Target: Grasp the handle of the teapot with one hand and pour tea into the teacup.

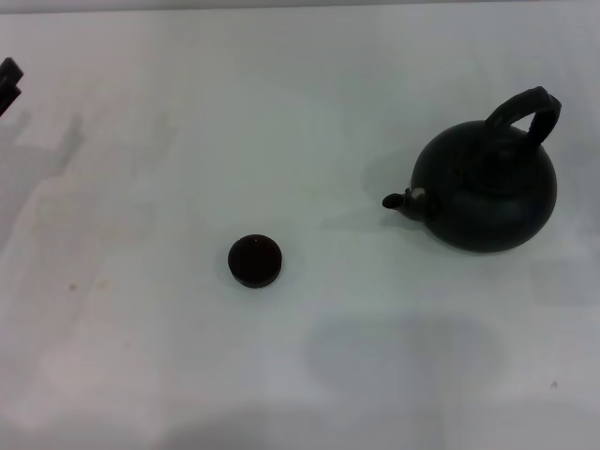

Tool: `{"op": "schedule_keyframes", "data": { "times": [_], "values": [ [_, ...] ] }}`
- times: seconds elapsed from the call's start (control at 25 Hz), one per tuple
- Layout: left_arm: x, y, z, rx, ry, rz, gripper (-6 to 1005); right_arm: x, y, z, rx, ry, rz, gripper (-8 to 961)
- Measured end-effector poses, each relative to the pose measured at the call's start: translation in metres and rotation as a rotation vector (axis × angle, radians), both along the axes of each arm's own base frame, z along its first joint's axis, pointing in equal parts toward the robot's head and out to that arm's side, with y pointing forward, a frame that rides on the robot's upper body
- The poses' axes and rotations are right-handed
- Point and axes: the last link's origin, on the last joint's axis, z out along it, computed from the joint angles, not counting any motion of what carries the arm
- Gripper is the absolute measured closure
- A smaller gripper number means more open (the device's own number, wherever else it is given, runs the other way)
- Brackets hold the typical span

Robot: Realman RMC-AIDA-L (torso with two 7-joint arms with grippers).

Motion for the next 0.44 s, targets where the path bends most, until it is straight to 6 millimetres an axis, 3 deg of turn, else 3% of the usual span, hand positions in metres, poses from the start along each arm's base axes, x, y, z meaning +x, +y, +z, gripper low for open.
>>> {"op": "schedule_keyframes", "data": {
  "times": [0.44],
  "values": [
    [0.005,0.011,-0.005,-0.067,0.013,-0.013,224,-0.014,-0.006,-0.007,0.037,0.009,0.074,69]
  ]
}}
